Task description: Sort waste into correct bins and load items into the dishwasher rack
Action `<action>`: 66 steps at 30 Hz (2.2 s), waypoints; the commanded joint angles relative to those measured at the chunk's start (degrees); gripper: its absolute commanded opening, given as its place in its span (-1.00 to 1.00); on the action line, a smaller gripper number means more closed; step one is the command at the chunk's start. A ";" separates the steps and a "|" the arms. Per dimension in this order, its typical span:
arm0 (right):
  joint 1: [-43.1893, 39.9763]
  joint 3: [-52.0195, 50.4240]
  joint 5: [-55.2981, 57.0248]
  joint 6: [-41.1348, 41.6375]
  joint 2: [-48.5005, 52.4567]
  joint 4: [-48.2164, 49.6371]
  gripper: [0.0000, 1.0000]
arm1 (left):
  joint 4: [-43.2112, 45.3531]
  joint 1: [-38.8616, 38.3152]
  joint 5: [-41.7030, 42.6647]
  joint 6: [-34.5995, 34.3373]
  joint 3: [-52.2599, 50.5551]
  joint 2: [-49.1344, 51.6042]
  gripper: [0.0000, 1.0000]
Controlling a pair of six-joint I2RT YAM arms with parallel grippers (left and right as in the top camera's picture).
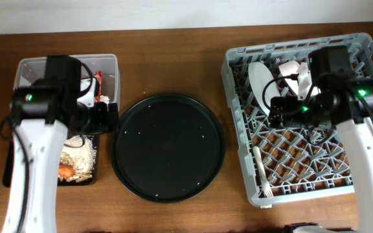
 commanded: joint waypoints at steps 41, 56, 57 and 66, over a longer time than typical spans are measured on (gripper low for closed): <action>0.00 -39.45 6.64 -0.70 -55.21 18.80 0.97 | 22.56 0.09 -0.96 0.63 -37.31 -60.46 0.98; 2.80 -79.19 6.84 -1.14 -80.56 67.41 0.97 | 22.56 0.09 -0.96 0.63 -37.31 -60.46 0.98; 2.73 -81.20 6.82 -2.71 -80.56 71.32 0.97 | 22.56 0.09 -0.96 0.63 -37.31 -60.46 0.98; 2.73 -92.37 5.38 -8.61 -80.59 83.36 0.97 | 22.56 0.09 -0.96 0.63 -37.31 -60.46 0.98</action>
